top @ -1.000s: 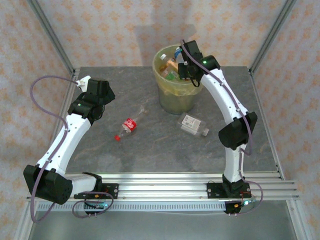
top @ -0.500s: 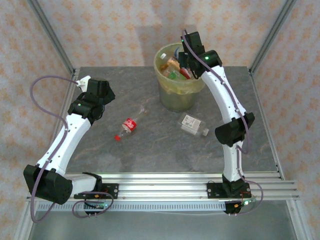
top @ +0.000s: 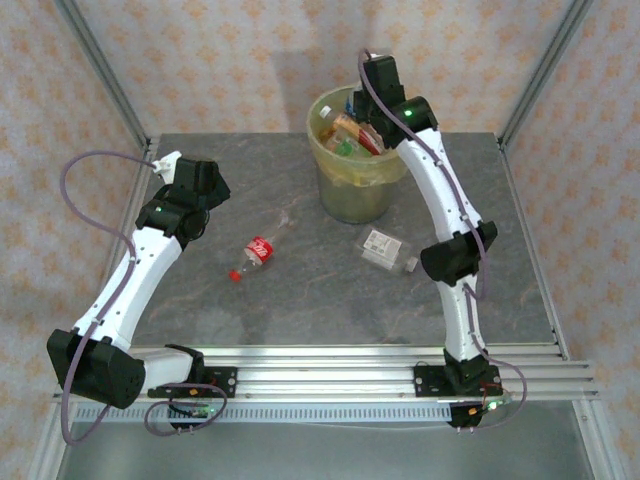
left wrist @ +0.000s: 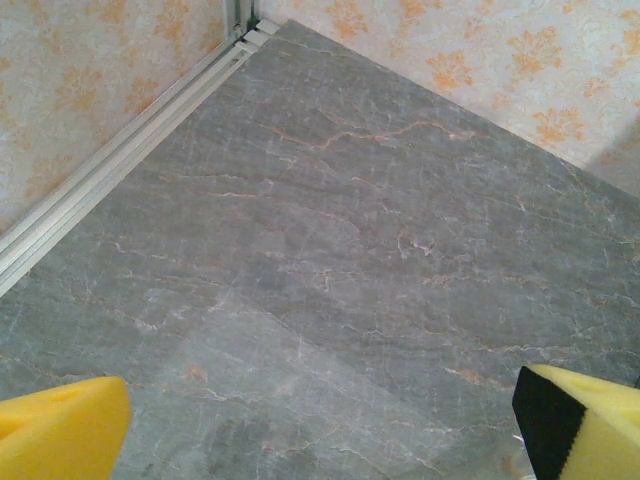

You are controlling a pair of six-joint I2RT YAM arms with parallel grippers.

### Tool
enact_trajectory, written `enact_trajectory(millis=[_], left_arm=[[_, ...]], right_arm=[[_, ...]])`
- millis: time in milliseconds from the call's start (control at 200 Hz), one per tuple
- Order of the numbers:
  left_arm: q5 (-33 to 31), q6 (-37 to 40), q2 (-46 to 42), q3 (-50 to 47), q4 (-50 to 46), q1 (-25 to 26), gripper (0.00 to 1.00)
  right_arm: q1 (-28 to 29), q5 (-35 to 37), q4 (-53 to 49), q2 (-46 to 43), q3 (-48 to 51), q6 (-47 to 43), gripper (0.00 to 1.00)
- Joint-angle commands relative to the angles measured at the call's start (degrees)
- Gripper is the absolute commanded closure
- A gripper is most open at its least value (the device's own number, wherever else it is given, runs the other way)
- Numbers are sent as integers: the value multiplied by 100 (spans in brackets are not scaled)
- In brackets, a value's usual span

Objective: Put the plastic bottles in the bin

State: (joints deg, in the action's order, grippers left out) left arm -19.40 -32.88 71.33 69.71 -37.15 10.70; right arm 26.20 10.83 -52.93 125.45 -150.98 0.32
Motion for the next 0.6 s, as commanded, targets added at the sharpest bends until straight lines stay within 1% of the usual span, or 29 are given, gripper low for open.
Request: enact_trajectory(millis=[0,135,225,275,365,596], left_arm=[[-164,107,25,185,-188,-51,0],[-161,107,38,192,-189,-57,0],[-144,98,62,190,-184,-56,0],[-137,89,76,185,-179,-55,0],[-108,74,104,183,-162,-55,0],[-27,52,164,178,-132,-59,0]], right_arm=[[-17,260,239,185,-169,-159,74],[-31,180,359,243,-247,-137,71],[-36,0,370,228,-374,-134,65],[-36,-29,400,219,-429,-148,63],[-44,-32,462,229,-519,-184,63],[-53,-484,887,197,-617,-159,63]])
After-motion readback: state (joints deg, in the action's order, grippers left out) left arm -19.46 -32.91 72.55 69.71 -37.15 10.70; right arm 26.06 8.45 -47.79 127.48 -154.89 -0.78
